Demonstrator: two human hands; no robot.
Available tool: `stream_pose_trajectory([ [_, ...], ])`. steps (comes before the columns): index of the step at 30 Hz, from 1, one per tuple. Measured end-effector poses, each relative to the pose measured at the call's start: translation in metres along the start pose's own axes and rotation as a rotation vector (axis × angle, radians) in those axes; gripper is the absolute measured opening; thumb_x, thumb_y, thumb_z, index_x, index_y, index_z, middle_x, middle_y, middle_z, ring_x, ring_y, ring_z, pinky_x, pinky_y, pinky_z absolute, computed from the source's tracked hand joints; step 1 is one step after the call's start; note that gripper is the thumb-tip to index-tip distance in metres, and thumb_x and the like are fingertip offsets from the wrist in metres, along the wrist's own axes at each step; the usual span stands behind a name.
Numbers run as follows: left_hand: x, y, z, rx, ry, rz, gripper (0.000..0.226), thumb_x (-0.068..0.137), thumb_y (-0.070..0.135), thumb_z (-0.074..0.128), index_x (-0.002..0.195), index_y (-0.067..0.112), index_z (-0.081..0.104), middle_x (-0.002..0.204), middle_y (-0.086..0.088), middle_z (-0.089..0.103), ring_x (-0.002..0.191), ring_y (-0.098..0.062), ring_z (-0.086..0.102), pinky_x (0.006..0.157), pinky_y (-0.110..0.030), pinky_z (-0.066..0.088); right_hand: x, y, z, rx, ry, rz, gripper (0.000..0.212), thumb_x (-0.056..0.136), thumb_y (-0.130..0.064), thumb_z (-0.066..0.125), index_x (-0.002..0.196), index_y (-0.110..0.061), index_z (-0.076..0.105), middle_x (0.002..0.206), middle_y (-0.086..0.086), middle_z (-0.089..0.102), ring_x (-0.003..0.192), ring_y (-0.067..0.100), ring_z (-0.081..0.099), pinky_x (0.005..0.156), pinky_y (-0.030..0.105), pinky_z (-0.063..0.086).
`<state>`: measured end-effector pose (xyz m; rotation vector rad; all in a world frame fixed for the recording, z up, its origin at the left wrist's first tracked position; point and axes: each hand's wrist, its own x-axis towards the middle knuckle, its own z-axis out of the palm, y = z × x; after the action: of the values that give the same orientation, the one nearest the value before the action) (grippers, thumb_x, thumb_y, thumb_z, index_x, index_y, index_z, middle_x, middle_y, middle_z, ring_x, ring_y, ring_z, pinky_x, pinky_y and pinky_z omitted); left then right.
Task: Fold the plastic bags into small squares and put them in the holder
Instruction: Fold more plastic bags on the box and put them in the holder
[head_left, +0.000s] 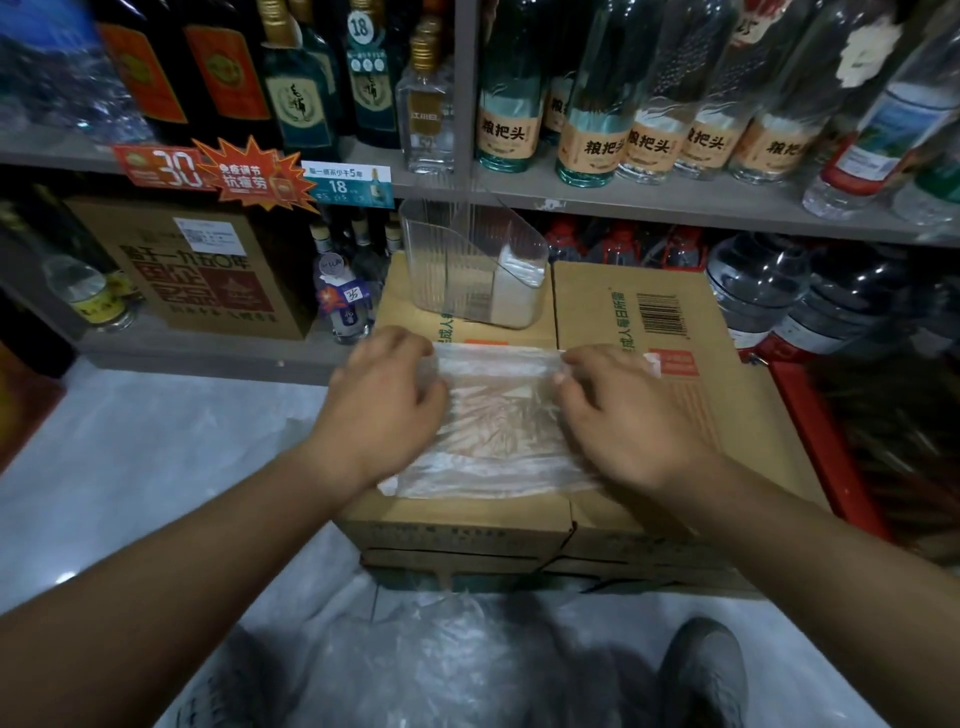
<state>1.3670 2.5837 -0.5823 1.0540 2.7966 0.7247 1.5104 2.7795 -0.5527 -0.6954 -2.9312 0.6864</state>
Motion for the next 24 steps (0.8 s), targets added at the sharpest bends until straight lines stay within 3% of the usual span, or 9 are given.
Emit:
stream_pose_trajectory([
  [3, -0.008, -0.002, 0.01, 0.186, -0.121, 0.098, 0.062, 0.096, 0.054, 0.025, 0.144, 0.02, 0.044, 0.156, -0.007, 0.037, 0.147, -0.026, 0.028, 0.122, -0.048, 0.019, -0.001, 0.003, 0.009, -0.045, -0.113, -0.02, 0.054, 0.105, -0.052, 0.028, 0.147, -0.023, 0.045, 0.159, 0.003, 0.037, 0.148, 0.022, 0.026, 0.122, 0.039, 0.02],
  [6, -0.009, -0.011, 0.016, 0.278, -0.197, 0.112, 0.076, 0.097, 0.06, 0.013, 0.161, 0.02, 0.019, 0.17, -0.002, 0.011, 0.156, -0.018, 0.002, 0.126, -0.045, 0.0, 0.003, 0.014, 0.007, -0.042, -0.111, -0.009, 0.053, 0.106, -0.052, 0.027, 0.145, -0.022, 0.048, 0.164, 0.002, 0.028, 0.153, 0.018, 0.017, 0.123, 0.035, 0.01],
  [11, -0.008, -0.012, 0.018, 0.266, -0.237, 0.091, 0.081, 0.094, 0.067, 0.006, 0.163, 0.024, 0.002, 0.171, 0.004, -0.005, 0.155, -0.013, -0.011, 0.126, -0.045, -0.006, 0.003, 0.02, 0.007, -0.056, -0.011, -0.049, 0.04, 0.104, -0.05, 0.036, 0.128, -0.026, 0.058, 0.158, 0.0, 0.036, 0.149, 0.022, 0.024, 0.121, 0.042, 0.019],
  [13, -0.008, -0.011, 0.018, 0.253, -0.252, 0.081, 0.082, 0.093, 0.068, 0.007, 0.163, 0.026, -0.001, 0.17, 0.006, -0.009, 0.155, -0.011, -0.015, 0.125, -0.045, -0.007, 0.001, 0.013, 0.009, -0.096, 0.049, -0.108, 0.041, 0.105, -0.049, 0.035, 0.133, -0.026, 0.055, 0.161, -0.001, 0.031, 0.15, 0.017, 0.016, 0.119, 0.039, 0.014],
  [17, -0.008, -0.01, 0.018, 0.322, -0.268, 0.089, 0.084, 0.092, 0.069, 0.006, 0.163, 0.026, -0.004, 0.169, 0.004, -0.015, 0.154, -0.013, -0.018, 0.125, -0.045, -0.008, 0.006, 0.005, 0.019, -0.192, -0.116, -0.12, 0.065, 0.104, -0.058, 0.019, 0.161, -0.027, 0.017, 0.169, -0.002, -0.003, 0.154, 0.016, -0.016, 0.123, 0.041, -0.009],
  [20, -0.008, -0.009, 0.018, 0.357, -0.278, 0.087, 0.086, 0.089, 0.07, 0.0, 0.162, 0.026, -0.006, 0.169, 0.003, -0.017, 0.154, -0.014, -0.019, 0.125, -0.046, -0.008, 0.009, 0.016, 0.023, -0.236, -0.251, -0.048, 0.074, 0.101, -0.065, 0.01, 0.161, -0.026, -0.008, 0.166, -0.003, -0.022, 0.15, 0.017, -0.029, 0.123, 0.044, -0.016],
  [24, -0.007, -0.011, 0.022, 0.354, -0.269, 0.091, 0.085, 0.089, 0.07, 0.0, 0.162, 0.027, -0.007, 0.169, 0.003, -0.018, 0.154, -0.014, -0.02, 0.125, -0.047, -0.008, 0.005, 0.034, 0.017, -0.248, -0.266, -0.001, 0.078, 0.096, -0.072, 0.007, 0.157, -0.031, -0.02, 0.162, -0.006, -0.031, 0.147, 0.013, -0.032, 0.123, 0.042, -0.015],
])
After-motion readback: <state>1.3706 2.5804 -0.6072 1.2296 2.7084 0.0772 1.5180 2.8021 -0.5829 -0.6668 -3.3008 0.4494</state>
